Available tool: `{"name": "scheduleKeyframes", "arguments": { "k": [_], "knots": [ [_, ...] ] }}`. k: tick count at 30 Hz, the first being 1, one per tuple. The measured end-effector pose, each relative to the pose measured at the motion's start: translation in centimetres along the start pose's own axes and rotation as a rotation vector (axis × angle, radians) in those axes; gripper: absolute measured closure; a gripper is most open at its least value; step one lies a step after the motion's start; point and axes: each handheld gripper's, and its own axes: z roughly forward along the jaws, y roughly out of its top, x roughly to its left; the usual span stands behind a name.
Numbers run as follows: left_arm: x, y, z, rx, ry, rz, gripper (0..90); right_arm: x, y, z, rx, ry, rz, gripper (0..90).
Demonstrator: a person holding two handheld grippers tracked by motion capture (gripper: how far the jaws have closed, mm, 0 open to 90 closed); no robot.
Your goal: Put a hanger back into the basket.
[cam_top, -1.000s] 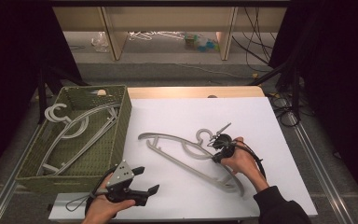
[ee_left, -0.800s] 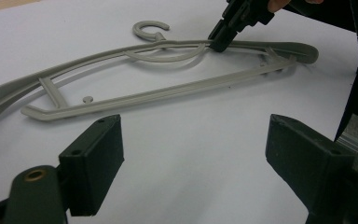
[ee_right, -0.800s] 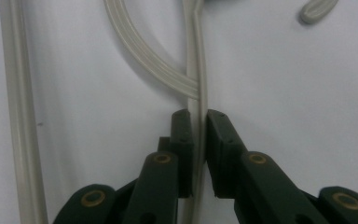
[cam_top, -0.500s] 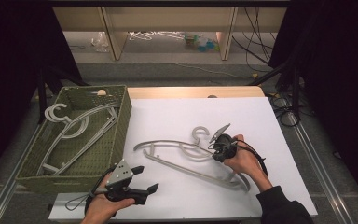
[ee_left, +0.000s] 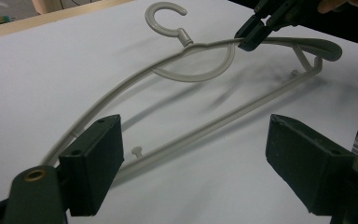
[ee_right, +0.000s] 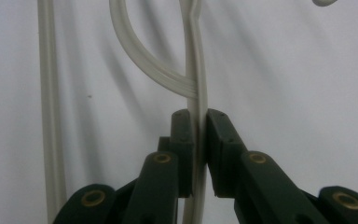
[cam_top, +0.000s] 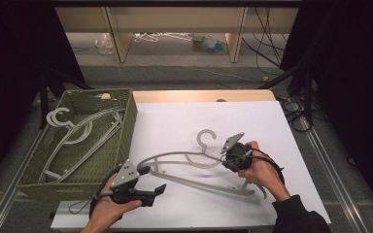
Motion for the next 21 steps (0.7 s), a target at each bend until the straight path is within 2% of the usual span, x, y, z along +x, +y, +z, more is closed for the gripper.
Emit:
{"name": "scheduleKeyframes", "arguments": {
  "k": [6, 9, 12, 14, 17, 20, 21],
  "knots": [
    [0.6, 1.6, 2.0, 0.043, -0.004, 0.032, 21.1, 0.9, 0.3, -1.0, -0.015, 0.003, -0.049, 82.3],
    [0.7, 2.3, 2.8, 0.054, -0.018, 0.030, 20.8, 1.4, 0.4, -1.7, -0.026, -0.004, -0.072, 82.3],
    [0.9, 3.1, 3.7, 0.080, -0.030, 0.064, 20.4, 1.8, 0.7, -2.3, -0.037, -0.008, -0.091, 82.3],
    [0.8, 3.4, 4.2, 0.094, -0.032, 0.054, 20.4, 2.1, 0.8, -2.6, -0.038, -0.018, -0.102, 82.3],
    [1.1, 3.8, 5.0, 0.122, -0.039, 0.093, 20.8, 2.4, 1.0, -3.0, -0.048, -0.017, -0.128, 82.3],
    [1.2, 4.2, 5.9, 0.129, -0.035, 0.088, 22.0, 2.8, 1.2, -3.4, -0.051, -0.019, -0.146, 82.2],
    [1.4, 4.4, 6.2, 0.145, -0.050, 0.097, 23.2, 2.9, 1.3, -3.5, -0.054, -0.017, -0.151, 82.2]
  ]
}}
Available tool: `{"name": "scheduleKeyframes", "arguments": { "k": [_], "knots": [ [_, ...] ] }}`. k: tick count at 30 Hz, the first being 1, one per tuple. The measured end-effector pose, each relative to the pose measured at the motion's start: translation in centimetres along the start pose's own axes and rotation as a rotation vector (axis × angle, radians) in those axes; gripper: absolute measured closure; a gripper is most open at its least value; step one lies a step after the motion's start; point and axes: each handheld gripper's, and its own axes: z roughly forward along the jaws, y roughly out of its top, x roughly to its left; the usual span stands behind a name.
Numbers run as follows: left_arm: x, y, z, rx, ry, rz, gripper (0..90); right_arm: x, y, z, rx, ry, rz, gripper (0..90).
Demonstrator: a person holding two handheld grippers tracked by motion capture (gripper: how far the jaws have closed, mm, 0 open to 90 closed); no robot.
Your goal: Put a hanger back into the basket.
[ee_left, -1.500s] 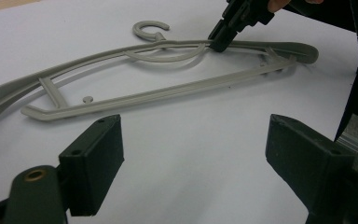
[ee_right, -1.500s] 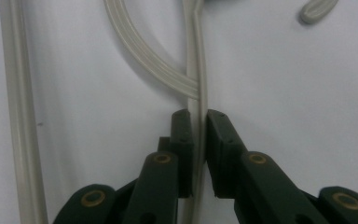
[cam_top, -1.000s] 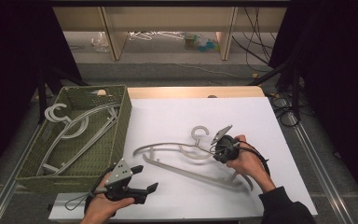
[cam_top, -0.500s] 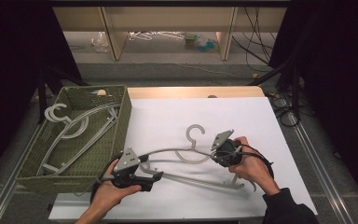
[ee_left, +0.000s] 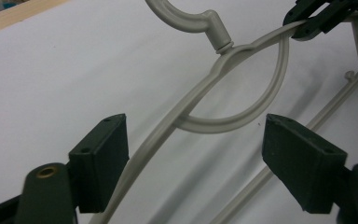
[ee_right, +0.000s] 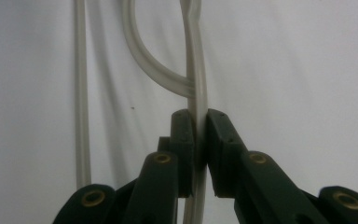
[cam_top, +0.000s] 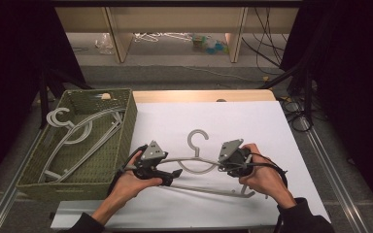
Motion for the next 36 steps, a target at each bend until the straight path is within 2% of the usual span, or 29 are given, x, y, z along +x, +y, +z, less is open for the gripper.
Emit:
{"name": "scheduleKeyframes", "arguments": {
  "k": [3, 5, 7, 9, 10, 16, 19, 21, 22, 23, 24, 25, 27, 33, 36],
  "knots": [
    [0.1, 0.5, 0.7, 0.009, -0.003, -0.007, 24.2, 0.2, 0.2, -0.2, -0.008, -0.001, -0.013, 82.2],
    [0.2, 0.8, 1.0, 0.016, -0.001, 0.018, 26.7, 0.2, 0.2, -0.3, -0.012, 0.001, -0.023, 82.2],
    [0.2, 1.0, 1.3, 0.013, -0.003, 0.024, 27.0, 0.3, 0.3, -0.4, -0.018, 0.002, -0.028, 82.2],
    [0.3, 1.2, 1.6, 0.025, -0.024, 0.039, 30.9, 0.4, 0.4, -0.5, -0.022, 0.006, -0.033, 82.2],
    [0.3, 1.2, 1.7, 0.029, -0.018, 0.036, 31.0, 0.4, 0.5, -0.5, -0.026, 0.006, -0.037, 82.2],
    [0.3, 1.4, 2.0, 0.040, -0.023, 0.101, 41.3, 0.7, 0.7, -0.8, -0.035, 0.007, -0.050, 82.1],
    [0.2, 1.5, 2.1, 0.040, -0.039, 0.149, 47.1, 0.8, 0.8, -0.9, -0.041, 0.004, -0.057, 82.1],
    [0.1, 1.5, 2.3, 0.042, -0.058, 0.167, 51.2, 0.8, 0.8, -0.9, -0.046, 0.007, -0.057, 82.1],
    [0.0, 1.6, 2.3, 0.043, -0.060, 0.192, 54.7, 0.9, 0.8, -0.9, -0.047, 0.009, -0.059, 82.1],
    [-0.1, 1.6, 2.5, 0.029, -0.059, 0.183, 58.6, 0.9, 0.8, -0.9, -0.047, 0.009, -0.060, 82.1],
    [-0.1, 1.6, 2.4, 0.040, -0.063, 0.207, 62.1, 0.8, 0.8, -0.9, -0.048, 0.011, -0.061, 82.1],
    [-0.2, 1.7, 2.4, 0.044, -0.063, 0.211, 64.4, 0.8, 0.8, -0.9, -0.051, 0.012, -0.063, 82.1],
    [-0.3, 1.9, 2.3, 0.051, -0.078, 0.220, 67.2, 0.9, 0.8, -0.9, -0.050, 0.015, -0.070, 82.1],
    [-0.6, 2.3, 1.6, 0.088, -0.088, 0.295, 71.8, 0.8, 0.7, -0.9, -0.063, 0.016, -0.088, 81.3],
    [-0.9, 2.3, 1.4, 0.090, -0.119, 0.295, 75.2, 0.6, 0.6, -1.0, -0.074, 0.009, -0.092, 79.6]
  ]
}}
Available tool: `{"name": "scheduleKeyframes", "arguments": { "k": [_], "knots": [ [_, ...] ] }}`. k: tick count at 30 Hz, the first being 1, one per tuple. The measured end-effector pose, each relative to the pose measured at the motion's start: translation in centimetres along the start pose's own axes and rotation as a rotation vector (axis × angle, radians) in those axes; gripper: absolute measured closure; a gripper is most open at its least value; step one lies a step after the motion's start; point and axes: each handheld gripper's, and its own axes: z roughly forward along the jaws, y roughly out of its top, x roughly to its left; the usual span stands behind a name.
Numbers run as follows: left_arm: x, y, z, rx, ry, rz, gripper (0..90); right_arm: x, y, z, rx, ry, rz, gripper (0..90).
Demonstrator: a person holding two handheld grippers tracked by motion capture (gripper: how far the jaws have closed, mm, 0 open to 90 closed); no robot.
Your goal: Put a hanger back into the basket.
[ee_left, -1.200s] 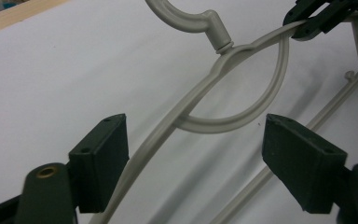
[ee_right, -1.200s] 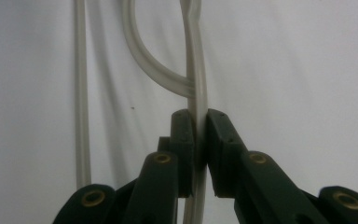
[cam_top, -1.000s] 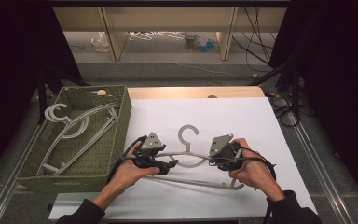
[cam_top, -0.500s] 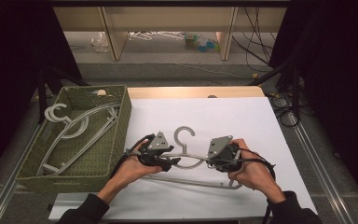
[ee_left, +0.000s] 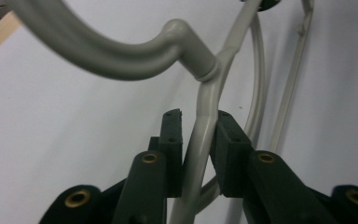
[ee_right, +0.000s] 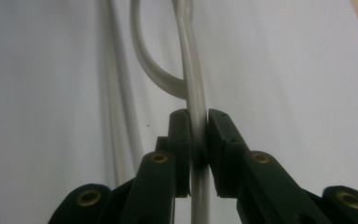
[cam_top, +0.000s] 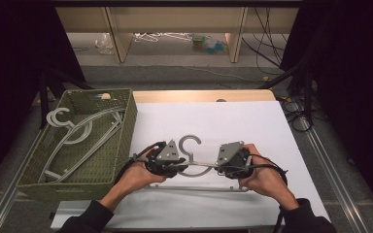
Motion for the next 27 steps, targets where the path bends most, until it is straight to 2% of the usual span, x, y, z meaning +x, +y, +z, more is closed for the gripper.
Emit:
{"name": "scheduleKeyframes", "arguments": {
  "k": [1, 2, 3, 4, 5, 9, 11, 13, 14, 16, 18, 19, 21, 23, 24, 27],
  "knots": [
    [-0.2, 0.0, 0.0, -0.012, -0.012, -0.010, 76.9, -0.1, -0.1, -0.1, 0.000, 0.004, 0.005, 78.5],
    [-0.2, 0.1, -0.2, -0.007, -0.023, -0.002, 77.8, -0.1, -0.1, -0.1, -0.003, 0.000, 0.008, 78.1],
    [-0.5, 0.1, -0.2, -0.018, -0.029, -0.016, 79.1, -0.3, -0.2, -0.2, -0.005, -0.009, 0.012, 76.9],
    [-0.5, 0.1, -0.3, -0.012, -0.038, -0.009, 80.0, -0.4, -0.2, -0.2, -0.011, -0.010, 0.025, 75.6],
    [-0.7, 0.2, -0.3, -0.026, -0.047, -0.032, 80.9, -0.6, -0.3, -0.3, -0.017, -0.012, 0.032, 74.3],
    [-0.7, 0.2, -0.5, -0.019, -0.081, -0.097, 81.6, -0.8, -0.4, -0.3, -0.031, -0.017, 0.063, 70.8],
    [-0.6, 0.1, -0.6, -0.021, -0.082, -0.132, 81.6, -0.8, -0.4, -0.2, -0.035, -0.018, 0.101, 64.4],
    [-0.4, 0.0, -0.7, -0.022, -0.077, -0.147, 81.6, -0.9, -0.4, -0.2, -0.046, -0.028, 0.130, 58.3],
    [-0.3, 0.0, -0.8, -0.024, -0.075, -0.159, 81.5, -0.8, -0.4, -0.1, -0.079, -0.036, 0.162, 55.7],
    [0.0, -0.1, -1.1, -0.027, -0.078, -0.173, 81.5, -0.8, -0.4, -0.2, -0.103, -0.034, 0.218, 48.4],
    [0.2, -0.2, -1.4, -0.032, -0.074, -0.191, 81.5, -1.0, -0.4, -0.3, -0.124, -0.044, 0.236, 44.0],
    [0.3, -0.2, -1.5, -0.034, -0.070, -0.195, 81.5, -1.0, -0.4, -0.4, -0.144, -0.056, 0.269, 41.1],
    [0.6, -0.3, -1.9, -0.040, -0.064, -0.222, 81.5, -1.3, -0.4, -0.7, -0.198, -0.072, 0.324, 37.9],
    [0.9, -0.5, -2.2, -0.047, -0.058, -0.229, 81.5, -1.4, -0.5, -1.1, -0.236, -0.075, 0.361, 36.2],
    [1.0, -0.6, -2.4, -0.050, -0.050, -0.240, 81.5, -1.5, -0.5, -1.2, -0.245, -0.065, 0.366, 35.6],
    [1.4, -0.7, -2.9, -0.065, -0.030, -0.261, 81.4, -1.7, -0.7, -1.6, -0.271, -0.081, 0.402, 33.1]
  ]
}}
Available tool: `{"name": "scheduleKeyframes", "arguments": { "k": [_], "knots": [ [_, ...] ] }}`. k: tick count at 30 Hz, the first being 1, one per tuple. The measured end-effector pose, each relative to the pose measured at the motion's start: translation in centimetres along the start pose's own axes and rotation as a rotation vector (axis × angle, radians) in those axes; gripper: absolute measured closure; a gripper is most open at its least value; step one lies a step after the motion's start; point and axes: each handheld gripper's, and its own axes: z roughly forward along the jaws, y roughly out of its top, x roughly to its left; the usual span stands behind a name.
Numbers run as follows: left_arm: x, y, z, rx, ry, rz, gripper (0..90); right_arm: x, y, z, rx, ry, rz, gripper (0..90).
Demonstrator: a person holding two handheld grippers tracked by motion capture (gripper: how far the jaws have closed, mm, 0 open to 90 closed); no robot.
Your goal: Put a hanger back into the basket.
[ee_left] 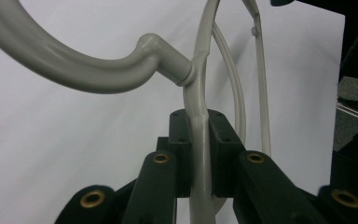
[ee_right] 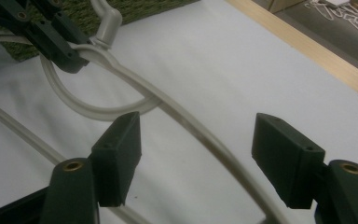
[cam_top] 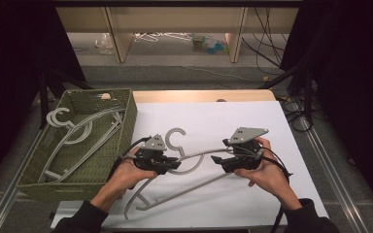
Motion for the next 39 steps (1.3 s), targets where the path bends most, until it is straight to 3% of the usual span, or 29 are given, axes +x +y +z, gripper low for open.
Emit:
{"name": "scheduleKeyframes", "arguments": {
  "k": [6, 9, 13, 22, 26, 31, 39],
  "knots": [
    [0.4, 0.1, -0.7, -0.025, 0.012, -0.024, 81.4, 0.6, -0.2, -1.1, -0.065, -0.031, 0.045, 33.2],
    [0.6, 0.1, -1.0, -0.044, 0.004, -0.046, 81.3, 1.2, -0.6, -1.2, -0.095, 0.006, 0.056, 33.0],
    [0.7, 0.1, -1.4, -0.055, 0.012, -0.068, 81.3, 1.9, -1.8, -1.3, -0.101, 0.028, 0.088, 29.5],
    [1.0, -0.1, -2.9, -0.104, 0.010, -0.106, 81.1, 1.8, -4.7, -1.7, -0.134, -0.006, 0.150, 26.6],
    [1.2, -0.2, -3.3, -0.115, 0.014, -0.124, 81.1, 1.9, -5.3, -1.8, -0.180, -0.016, 0.151, 26.0],
    [1.3, -0.2, -3.9, -0.139, 0.004, -0.141, 80.9, 2.4, -5.7, -1.8, -0.205, 0.014, 0.159, 25.7],
    [0.8, -0.6, -6.2, -0.186, -0.002, -0.171, 80.9, 2.7, -6.4, -1.9, -0.195, 0.011, 0.151, 24.7]
  ]
}}
